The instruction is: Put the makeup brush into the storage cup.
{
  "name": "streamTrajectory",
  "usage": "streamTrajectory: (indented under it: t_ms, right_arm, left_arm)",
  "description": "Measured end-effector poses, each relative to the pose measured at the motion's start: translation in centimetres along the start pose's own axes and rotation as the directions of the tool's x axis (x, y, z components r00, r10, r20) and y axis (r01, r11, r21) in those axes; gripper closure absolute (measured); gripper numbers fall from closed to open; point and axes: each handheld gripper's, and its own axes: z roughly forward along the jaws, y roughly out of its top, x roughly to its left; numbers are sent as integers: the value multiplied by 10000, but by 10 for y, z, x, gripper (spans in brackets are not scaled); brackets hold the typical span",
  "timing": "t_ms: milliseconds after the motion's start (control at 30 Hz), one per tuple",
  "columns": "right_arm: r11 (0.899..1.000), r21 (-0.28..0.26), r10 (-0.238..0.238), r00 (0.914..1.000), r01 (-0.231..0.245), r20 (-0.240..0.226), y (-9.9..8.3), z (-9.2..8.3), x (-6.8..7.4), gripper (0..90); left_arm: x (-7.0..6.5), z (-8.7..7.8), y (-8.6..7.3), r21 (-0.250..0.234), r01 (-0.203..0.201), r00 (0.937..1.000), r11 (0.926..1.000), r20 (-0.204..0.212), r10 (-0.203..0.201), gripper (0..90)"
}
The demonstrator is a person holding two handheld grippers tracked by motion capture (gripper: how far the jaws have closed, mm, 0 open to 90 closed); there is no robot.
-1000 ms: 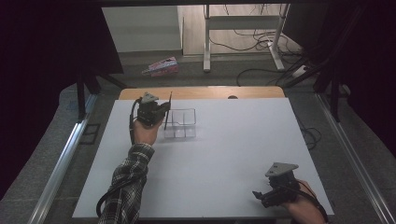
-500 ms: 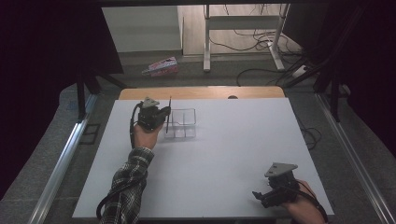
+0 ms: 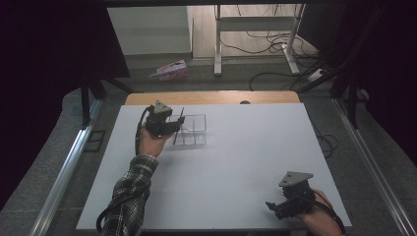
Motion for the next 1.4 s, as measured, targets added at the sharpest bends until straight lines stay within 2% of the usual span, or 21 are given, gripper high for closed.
streamTrajectory:
  t_ms: [233,367,467,800,933,1100,1200,1400]
  right_arm:
    - [10000,8,-11,10000,11,6,0,0,0,12]
    - [10000,14,2,10000,-2,12,0,0,0,12]
    - [10000,19,4,10000,-4,13,0,0,0,12]
    - [10000,34,-14,10000,14,27,0,0,0,12]
    - [10000,54,-35,10000,35,25,0,0,0,12]
    - [10000,58,-27,10000,27,24,0,0,0,12]
    - [10000,59,-23,10000,23,24,0,1,0,11]
    - [10000,78,-41,10000,41,39,0,1,0,11]
  left_arm:
    - [-2,0,2,166,-132,9997,9998,214,129,190]
    - [-3,0,2,322,-53,9994,9995,333,42,89]
    - [-3,-2,3,183,67,9981,9998,609,-78,54]
    - [-4,-8,2,310,188,9941,9993,1061,-220,8]
    - [-4,-11,0,258,356,9908,9990,1296,-386,3]
    - [-4,-15,-1,343,376,9895,9987,1383,-420,0]
    - [-5,-17,-1,419,186,9909,9990,1326,-240,0]
    - [-6,-20,-4,505,84,9921,9987,1248,-146,0]
